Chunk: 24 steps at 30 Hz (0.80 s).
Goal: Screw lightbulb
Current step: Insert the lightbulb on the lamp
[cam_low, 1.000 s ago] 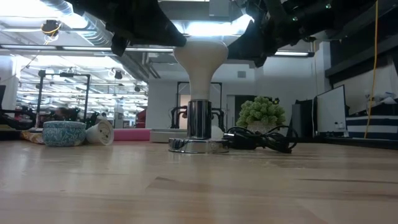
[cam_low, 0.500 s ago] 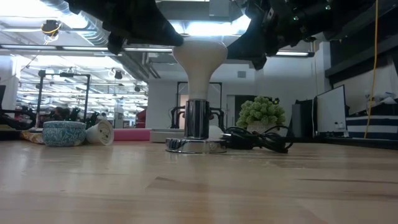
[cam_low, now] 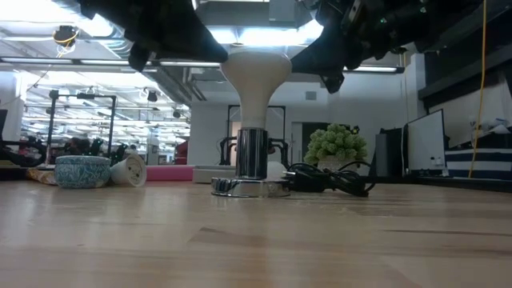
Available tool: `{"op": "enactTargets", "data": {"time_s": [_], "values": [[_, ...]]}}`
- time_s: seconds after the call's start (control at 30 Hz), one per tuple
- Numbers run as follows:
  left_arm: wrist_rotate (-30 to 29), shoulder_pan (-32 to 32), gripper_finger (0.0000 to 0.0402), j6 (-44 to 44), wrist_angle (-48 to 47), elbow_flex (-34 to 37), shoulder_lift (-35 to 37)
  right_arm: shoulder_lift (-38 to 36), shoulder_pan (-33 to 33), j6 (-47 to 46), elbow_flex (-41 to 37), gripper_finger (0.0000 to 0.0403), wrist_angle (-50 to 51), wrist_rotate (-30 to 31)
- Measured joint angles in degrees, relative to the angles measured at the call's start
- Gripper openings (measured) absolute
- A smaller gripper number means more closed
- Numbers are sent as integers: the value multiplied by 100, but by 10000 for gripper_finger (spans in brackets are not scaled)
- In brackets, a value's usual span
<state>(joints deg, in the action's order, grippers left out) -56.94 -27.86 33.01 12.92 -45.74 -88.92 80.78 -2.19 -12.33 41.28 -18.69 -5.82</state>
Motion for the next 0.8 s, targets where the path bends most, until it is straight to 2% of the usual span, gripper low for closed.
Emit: {"op": "enactTargets", "data": {"time_s": [0.23, 0.57, 0.8], "values": [[-173, 1, 1, 26, -49, 0, -1, -5, -5, -203, 0, 4, 60, -163], [-388, 58, 1, 160, -49, -2, -20, 17, -35, -314, 0, 4, -40, -988], [-298, 190, 1, 216, -52, -2, -22, 19, -20, -271, 0, 4, -240, -950]]}}
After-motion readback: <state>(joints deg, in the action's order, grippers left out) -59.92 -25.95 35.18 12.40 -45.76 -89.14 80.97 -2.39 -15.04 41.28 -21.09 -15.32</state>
